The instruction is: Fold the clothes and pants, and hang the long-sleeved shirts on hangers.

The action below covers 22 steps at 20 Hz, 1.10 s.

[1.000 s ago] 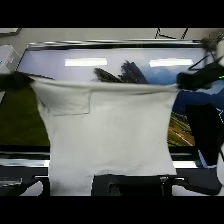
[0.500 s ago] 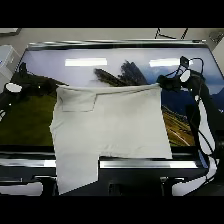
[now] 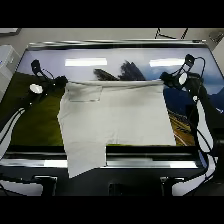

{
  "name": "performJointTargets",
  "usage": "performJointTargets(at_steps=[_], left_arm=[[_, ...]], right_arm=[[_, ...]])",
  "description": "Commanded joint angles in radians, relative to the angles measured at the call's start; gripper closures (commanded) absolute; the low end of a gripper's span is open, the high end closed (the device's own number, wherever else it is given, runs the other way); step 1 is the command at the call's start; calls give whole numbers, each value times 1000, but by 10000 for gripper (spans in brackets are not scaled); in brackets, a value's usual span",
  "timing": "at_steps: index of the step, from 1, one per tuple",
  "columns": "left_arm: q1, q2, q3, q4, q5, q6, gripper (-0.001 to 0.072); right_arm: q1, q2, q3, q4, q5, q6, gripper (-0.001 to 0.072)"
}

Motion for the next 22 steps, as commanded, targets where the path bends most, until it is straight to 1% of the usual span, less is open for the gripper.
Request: performJointTargets(at_steps=[1,3,5,7,9,11,12,13,14,15,16,17,18,19,22], left_arm=[[-35,-19,12,-3,39,-10,686],[-32,-19,47,-3,34,-11,685],[-39,-23,59,-3,34,-11,686],[-46,-33,59,-2,-5,-11,686],[-22,-5,59,-2,-89,-11,687],[37,71,59,38,-248,-10,687],[72,111,59,80,-378,-11,687],[106,138,59,120,-528,-29,687],[135,149,59,176,-703,-98,687],[150,147,51,230,-847,-156,687],[151,147,18,282,-928,-177,687],[148,147,-25,306,-945,-177,688],[143,147,-74,299,-930,-176,687],[137,146,-114,289,-908,-176,687],[113,146,-184,279,-827,-175,687]], right_arm=[[-19,15,0,-60,67,77,665],[-58,39,0,-60,86,108,665],[-78,40,0,-52,126,106,665],[-76,29,-1,-35,156,90,663],[-79,41,6,-17,202,26,664],[-79,89,30,-68,325,-105,664],[-79,117,30,-70,408,-158,664],[-78,139,30,-69,527,-180,664],[-78,148,29,-67,655,-183,663],[-78,148,19,-64,749,-209,663],[-78,147,-14,-65,786,-233,664],[-78,146,-57,-72,774,-245,664],[-78,142,-98,-73,741,-257,664],[-78,133,-131,-66,713,-267,663],[-78,104,-153,-32,695,-270,663]])
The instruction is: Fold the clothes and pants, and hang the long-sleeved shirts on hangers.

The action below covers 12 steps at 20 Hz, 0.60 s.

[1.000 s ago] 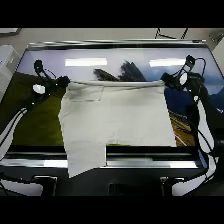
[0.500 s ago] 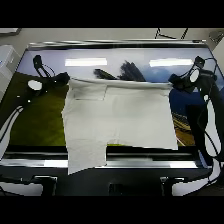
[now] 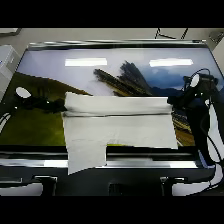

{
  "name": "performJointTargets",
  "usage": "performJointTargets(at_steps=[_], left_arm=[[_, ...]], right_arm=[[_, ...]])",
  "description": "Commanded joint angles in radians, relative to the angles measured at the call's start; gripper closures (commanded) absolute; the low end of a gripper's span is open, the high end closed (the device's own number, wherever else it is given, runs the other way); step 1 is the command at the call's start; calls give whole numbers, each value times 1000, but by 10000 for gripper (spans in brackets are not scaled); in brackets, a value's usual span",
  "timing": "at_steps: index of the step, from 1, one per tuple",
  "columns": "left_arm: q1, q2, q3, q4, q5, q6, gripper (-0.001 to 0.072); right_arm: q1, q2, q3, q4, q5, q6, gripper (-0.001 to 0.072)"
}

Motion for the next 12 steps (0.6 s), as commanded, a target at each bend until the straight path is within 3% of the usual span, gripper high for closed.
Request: performJointTargets(at_steps=[1,5,6,7,8,12], left_arm=[[-16,3,-72,17,6,-18,687],[-15,4,-68,17,51,-18,680],[-6,5,-53,17,37,-18,616],[13,7,-24,21,-3,-18,438],[37,9,11,32,-52,-17,271],[143,47,31,148,-324,8,261]], right_arm=[[1,-21,-38,28,21,-29,663],[1,-18,-36,32,25,-16,646],[0,-12,-29,24,48,-18,482],[-2,-4,-8,-8,95,-34,305],[-16,5,16,-21,148,-77,221],[-166,51,-18,45,298,-51,191]])
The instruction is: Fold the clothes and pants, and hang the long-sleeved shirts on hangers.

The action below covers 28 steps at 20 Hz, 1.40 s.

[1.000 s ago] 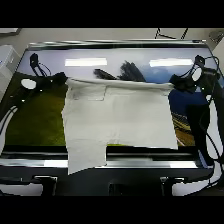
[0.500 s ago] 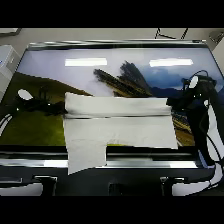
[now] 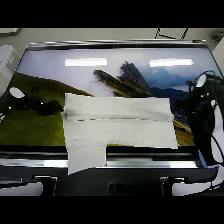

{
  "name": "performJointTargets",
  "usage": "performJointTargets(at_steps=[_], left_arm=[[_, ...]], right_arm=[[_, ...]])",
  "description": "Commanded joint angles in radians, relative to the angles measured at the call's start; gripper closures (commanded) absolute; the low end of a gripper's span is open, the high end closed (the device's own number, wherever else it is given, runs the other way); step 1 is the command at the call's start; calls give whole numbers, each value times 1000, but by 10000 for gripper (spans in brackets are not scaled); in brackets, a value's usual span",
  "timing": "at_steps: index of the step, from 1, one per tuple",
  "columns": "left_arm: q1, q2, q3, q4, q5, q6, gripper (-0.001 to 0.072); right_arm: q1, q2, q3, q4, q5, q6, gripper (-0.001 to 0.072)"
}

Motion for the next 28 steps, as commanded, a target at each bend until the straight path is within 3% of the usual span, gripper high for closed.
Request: performJointTargets(at_steps=[1,3,5,8,10,13,16,17,18,19,23,24,28], left_arm=[[68,40,-56,90,-249,65,264],[78,113,-245,89,-263,117,266],[78,210,-449,64,-194,167,266],[78,307,-658,-73,-98,232,268],[76,315,-725,-169,-54,261,334],[35,310,-772,-219,7,258,334],[-35,304,-778,-219,69,191,338],[-60,299,-778,-219,80,167,411],[-80,296,-778,-218,81,154,602],[-90,296,-778,-218,79,154,686],[-77,299,-774,-215,77,155,687],[-70,300,-774,-215,76,155,687],[-65,318,-773,-215,61,155,687]], right_arm=[[-106,41,-68,32,138,-11,191],[-155,95,-192,31,124,-24,191],[-185,150,-294,29,91,-46,191],[-188,184,-345,32,66,-48,192],[-188,184,-346,58,68,-47,193],[-188,186,-348,77,69,-47,193],[-188,186,-348,78,66,-47,193],[-188,186,-349,79,67,-47,193],[-188,186,-353,79,69,-48,193],[-188,187,-369,77,74,-48,192],[-188,190,-536,102,2,-80,186],[-188,190,-571,120,-40,-95,142],[-188,190,-608,164,-173,-113,176]])
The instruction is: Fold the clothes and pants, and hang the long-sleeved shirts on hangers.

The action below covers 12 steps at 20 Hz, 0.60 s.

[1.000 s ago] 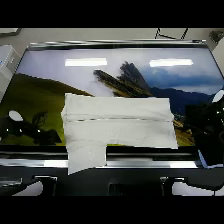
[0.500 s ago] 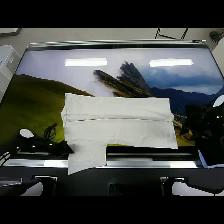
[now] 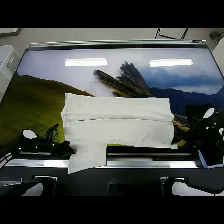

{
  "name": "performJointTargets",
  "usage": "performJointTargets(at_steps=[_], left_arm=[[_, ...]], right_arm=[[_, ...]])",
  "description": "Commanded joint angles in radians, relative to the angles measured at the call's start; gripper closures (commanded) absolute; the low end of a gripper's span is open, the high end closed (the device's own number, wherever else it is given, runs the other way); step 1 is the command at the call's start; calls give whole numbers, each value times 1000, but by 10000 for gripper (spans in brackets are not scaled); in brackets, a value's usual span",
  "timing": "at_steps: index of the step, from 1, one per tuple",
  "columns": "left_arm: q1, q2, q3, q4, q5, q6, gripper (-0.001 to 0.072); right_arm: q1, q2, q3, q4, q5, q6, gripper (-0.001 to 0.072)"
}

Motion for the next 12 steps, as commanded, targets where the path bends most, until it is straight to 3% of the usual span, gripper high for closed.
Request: performJointTargets(at_steps=[1,2,4,5,9,12], left_arm=[[3,14,1,1,-5,-1,687],[3,18,1,2,-5,-1,687],[3,21,2,2,-4,-1,687],[3,21,3,2,-4,-1,687],[3,56,84,2,-6,-1,688],[3,105,282,11,-1,-54,689]], right_arm=[[0,1,-37,57,-134,-19,227],[1,1,-37,74,-161,-18,292],[0,1,-37,101,-185,-17,513],[0,1,-37,113,-176,-19,658],[0,32,-5,139,-103,-101,665],[1,76,133,152,-82,-45,668]])
